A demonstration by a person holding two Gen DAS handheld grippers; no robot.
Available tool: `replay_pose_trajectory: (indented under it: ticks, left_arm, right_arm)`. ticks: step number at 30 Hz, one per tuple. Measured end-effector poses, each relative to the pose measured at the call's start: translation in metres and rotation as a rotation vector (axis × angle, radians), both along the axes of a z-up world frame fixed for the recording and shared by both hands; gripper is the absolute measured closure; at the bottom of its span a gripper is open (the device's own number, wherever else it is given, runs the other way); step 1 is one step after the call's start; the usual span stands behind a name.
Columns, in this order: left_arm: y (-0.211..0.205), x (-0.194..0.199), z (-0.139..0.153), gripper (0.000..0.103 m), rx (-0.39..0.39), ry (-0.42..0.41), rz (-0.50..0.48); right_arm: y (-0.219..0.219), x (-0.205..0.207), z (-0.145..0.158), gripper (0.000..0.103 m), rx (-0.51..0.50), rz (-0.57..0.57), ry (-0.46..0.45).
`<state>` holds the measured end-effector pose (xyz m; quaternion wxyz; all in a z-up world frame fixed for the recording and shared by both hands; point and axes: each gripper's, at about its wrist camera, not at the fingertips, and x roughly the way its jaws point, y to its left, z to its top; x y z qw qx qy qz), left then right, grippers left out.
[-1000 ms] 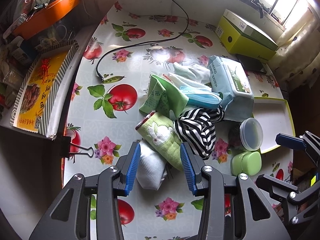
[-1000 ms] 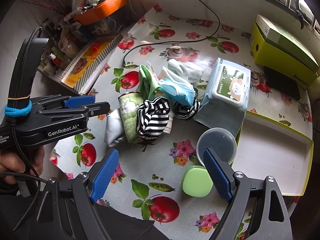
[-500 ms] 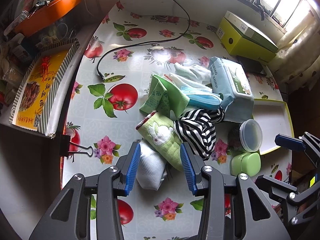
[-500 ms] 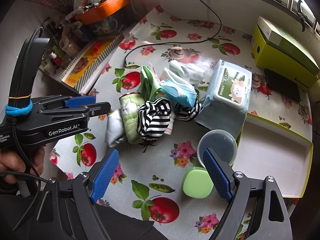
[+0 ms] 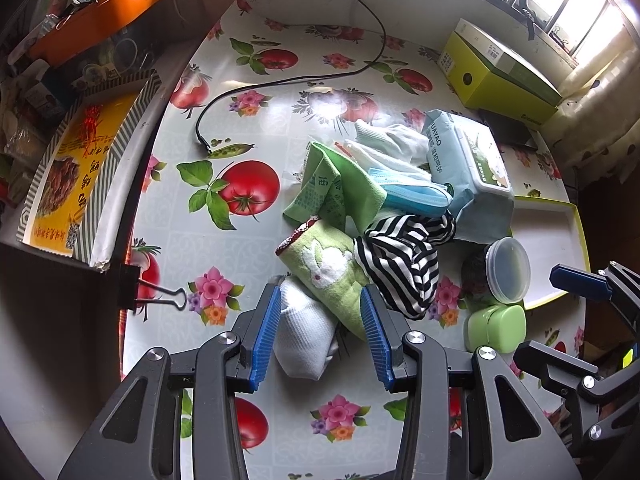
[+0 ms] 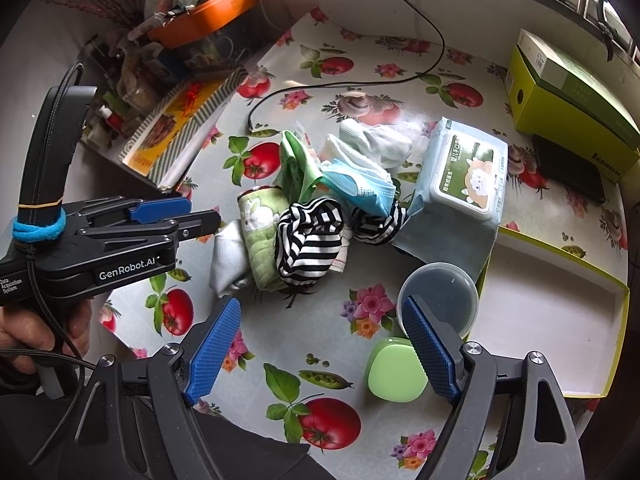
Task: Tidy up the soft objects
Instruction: 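Lower the right gripper onto the black-and-white striped sock and close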
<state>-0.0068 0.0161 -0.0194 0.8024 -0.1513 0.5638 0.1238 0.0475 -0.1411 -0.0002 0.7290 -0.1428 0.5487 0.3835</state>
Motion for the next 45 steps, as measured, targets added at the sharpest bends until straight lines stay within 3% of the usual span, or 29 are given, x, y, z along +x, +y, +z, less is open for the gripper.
replay_pose_trajectory:
  ticks: [13, 27, 41, 45]
  left_arm:
    - [0.008, 0.001, -0.010, 0.060, 0.004, 0.028, 0.016]
    - [0.033, -0.004, -0.020, 0.060, -0.052, 0.018, 0.081]
    - [0.054, -0.012, -0.029, 0.060, -0.096, 0.012, 0.132]
    - [0.057, -0.012, -0.030, 0.060, -0.102, 0.013, 0.136]
  right_arm:
    - [0.018, 0.011, -0.010, 0.023, -0.011, 0.010, 0.020]
    - [0.044, 0.027, -0.027, 0.026, -0.020, 0.019, 0.050]
    - [0.072, 0.046, -0.074, 0.034, -0.047, 0.011, 0.154]
    - [0.077, 0.050, -0.088, 0.050, -0.053, 0.004, 0.204]
